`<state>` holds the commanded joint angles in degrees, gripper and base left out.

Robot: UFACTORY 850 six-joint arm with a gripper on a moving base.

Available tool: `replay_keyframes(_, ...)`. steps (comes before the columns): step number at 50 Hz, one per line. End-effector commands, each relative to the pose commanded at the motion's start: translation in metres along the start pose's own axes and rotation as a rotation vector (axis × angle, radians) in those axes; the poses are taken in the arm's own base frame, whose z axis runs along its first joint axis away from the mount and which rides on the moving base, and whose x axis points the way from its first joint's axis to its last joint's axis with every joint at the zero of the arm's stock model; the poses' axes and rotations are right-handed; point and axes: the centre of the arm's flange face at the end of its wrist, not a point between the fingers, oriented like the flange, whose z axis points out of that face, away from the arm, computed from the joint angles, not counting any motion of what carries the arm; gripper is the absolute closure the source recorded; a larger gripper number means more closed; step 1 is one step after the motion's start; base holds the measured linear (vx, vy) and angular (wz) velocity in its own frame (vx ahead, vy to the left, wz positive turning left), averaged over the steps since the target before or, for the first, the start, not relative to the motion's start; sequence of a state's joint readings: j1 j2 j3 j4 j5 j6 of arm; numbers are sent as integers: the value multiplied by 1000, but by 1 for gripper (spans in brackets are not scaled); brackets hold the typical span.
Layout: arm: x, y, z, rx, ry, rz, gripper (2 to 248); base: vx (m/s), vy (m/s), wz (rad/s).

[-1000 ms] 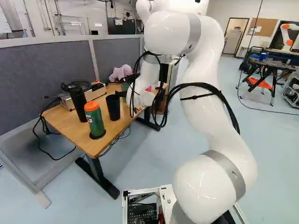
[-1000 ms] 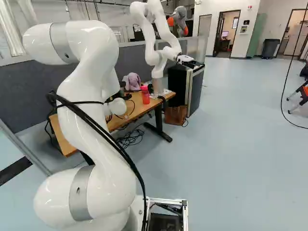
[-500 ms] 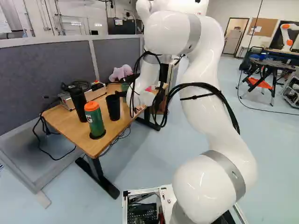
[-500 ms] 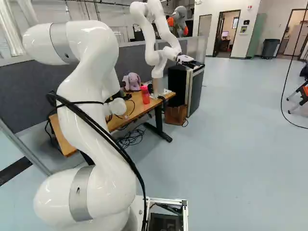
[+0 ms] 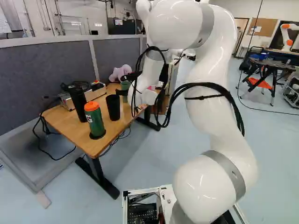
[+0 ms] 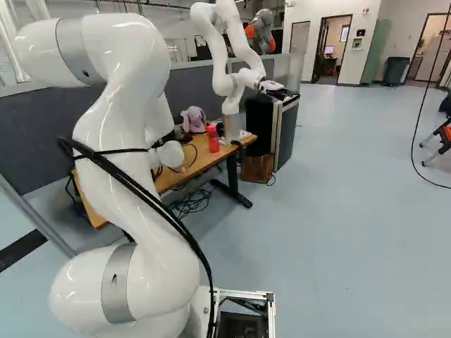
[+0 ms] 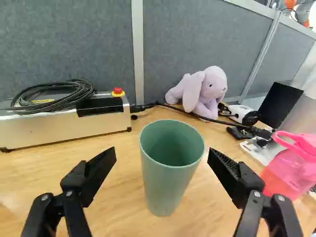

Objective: Place the green cup on the table

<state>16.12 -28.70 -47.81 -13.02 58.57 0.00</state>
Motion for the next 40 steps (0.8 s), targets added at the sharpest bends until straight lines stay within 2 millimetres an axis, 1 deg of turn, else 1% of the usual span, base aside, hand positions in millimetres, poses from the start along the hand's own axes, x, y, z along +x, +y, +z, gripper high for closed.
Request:
replay_keyframes(22,18,-2,-55,-14,12,0,3,0,0,0)
replay_keyframes(40,15,-5,-97,-25,-2,6,3,0,0,0)
